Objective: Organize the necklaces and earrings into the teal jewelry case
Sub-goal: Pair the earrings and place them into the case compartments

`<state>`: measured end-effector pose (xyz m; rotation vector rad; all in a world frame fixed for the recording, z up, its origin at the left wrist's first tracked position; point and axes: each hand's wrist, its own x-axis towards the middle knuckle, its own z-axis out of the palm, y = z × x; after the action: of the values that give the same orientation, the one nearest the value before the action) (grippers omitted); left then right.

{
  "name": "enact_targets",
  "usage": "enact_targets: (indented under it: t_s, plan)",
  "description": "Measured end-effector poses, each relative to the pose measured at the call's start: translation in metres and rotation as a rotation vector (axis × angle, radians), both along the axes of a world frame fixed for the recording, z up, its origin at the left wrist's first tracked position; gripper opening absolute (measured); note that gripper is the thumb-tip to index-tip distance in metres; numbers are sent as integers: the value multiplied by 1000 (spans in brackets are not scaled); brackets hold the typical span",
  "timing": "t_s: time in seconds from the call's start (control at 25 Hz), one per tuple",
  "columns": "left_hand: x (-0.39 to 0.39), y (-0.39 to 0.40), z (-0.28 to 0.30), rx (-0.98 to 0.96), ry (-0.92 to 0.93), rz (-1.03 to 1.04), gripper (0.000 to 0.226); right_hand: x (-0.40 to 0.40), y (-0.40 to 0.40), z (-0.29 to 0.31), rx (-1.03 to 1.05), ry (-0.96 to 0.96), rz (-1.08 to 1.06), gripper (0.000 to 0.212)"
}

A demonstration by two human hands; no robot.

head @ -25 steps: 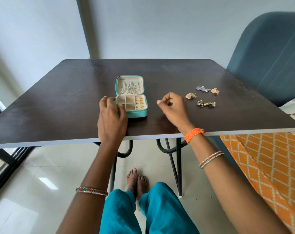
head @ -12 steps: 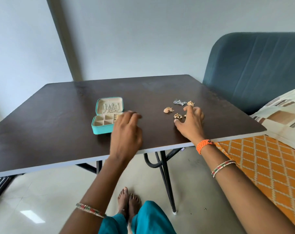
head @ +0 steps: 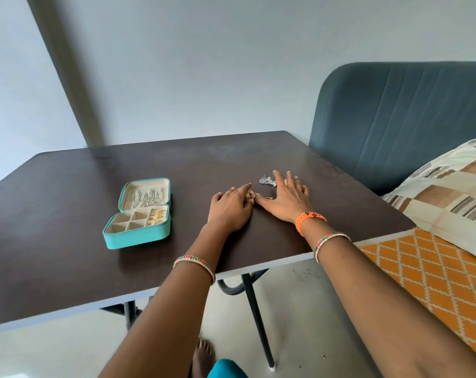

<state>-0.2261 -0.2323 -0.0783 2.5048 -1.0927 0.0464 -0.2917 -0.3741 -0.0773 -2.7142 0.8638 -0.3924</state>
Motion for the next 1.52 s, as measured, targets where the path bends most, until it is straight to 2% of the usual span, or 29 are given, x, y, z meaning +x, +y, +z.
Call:
enact_targets:
  t_s: [0.16, 0.28, 0.52, 0.72, 0.88, 1.04, 1.2, 1.32, 1.44, 1.52]
  plan:
    - [15, -7, 3, -106, -39, 0, 32, 10, -8, -4, 30, -212, 277, 31]
    - [15, -4, 3, -206, -1, 25, 23, 6, -6, -7, 14, -279, 347, 10]
    - [17, 4, 0, -555, 231, 63, 19, -2, 2, -1, 40, -405, 401, 12]
    - [19, 5, -1, -736, 332, 74, 18, -3, 3, -2, -95, -447, 313, 13]
    - [20, 12, 2, -964, 560, 56, 14, -4, 4, 0, -181, -553, 236, 17]
    - [21, 22, 6, -1170, 867, -60, 11, -10, 6, 5, -177, -663, 130, 33]
    - [16, 29, 9, -1223, 1022, -152, 13, -17, 6, 2, -16, -803, 42, 39]
    - [12, 33, 12, -1269, 1101, -167, 13, -21, 15, 1, 47, -777, 45, 25]
    - [6, 34, 12, -1263, 1164, -200, 17, -24, 36, 3, -131, -684, 178, 21]
    - [5, 37, 12, -1218, 1127, -209, 20, -21, 57, 4, -212, -640, 286, 23]
